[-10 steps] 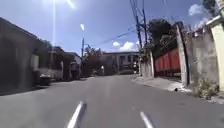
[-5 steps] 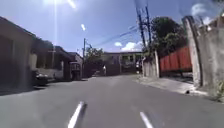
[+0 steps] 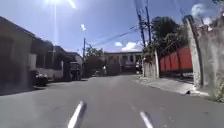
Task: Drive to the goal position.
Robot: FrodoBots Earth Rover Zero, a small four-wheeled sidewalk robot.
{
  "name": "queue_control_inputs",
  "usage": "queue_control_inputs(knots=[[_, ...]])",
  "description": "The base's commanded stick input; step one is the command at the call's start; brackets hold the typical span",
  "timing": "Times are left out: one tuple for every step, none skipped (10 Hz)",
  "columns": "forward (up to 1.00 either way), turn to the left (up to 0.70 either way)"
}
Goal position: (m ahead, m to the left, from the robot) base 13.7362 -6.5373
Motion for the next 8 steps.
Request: queue_control_inputs(knots=[[1.0, 0.0], [1.0, 0.0], [1.0, 0.0], [1.0, 0.0], [1.0, 0.0], [1.0, 0.0], [1.0, -0.11], [1.0, -0.25]])
